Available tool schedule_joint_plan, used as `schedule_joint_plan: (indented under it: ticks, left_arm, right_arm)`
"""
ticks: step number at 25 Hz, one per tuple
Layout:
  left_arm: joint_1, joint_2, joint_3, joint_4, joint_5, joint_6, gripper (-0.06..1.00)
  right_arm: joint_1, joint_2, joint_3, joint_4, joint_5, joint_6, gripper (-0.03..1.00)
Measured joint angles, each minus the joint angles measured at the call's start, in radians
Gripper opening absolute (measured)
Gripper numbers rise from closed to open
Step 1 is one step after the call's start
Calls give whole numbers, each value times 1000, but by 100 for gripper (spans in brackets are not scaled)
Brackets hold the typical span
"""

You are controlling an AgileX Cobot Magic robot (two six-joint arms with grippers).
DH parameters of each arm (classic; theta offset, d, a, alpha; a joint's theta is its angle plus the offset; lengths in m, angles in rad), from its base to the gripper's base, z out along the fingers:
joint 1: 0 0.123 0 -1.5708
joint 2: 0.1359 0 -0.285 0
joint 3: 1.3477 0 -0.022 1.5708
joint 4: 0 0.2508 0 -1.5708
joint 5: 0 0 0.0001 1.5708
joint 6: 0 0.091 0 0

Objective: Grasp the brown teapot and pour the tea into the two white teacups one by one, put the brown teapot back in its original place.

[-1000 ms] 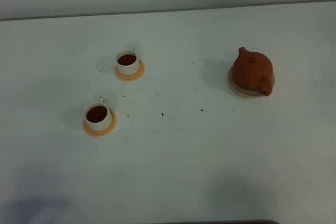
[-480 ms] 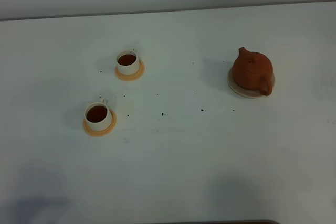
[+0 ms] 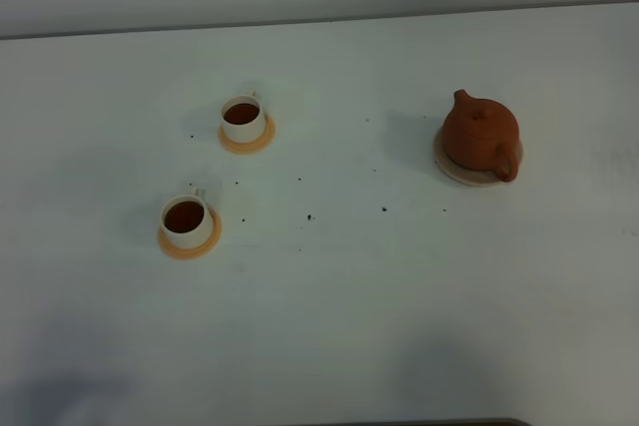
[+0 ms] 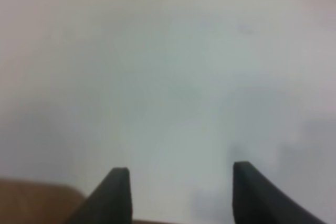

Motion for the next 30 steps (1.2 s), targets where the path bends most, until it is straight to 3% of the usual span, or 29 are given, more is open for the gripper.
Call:
schedule_joint_plan:
  ticks: [6, 11, 30]
  left_arm:
    - [0, 0, 0, 0, 0, 0, 38]
    - [0, 0, 0, 0, 0, 0, 38]
    - [0, 0, 0, 0, 0, 0, 38]
  right_arm:
    - [-140, -115, 0, 0, -1, 1, 42]
    - [-150, -223, 0, 0, -1, 1, 42]
    - [-156, -225, 2, 0, -1, 1, 42]
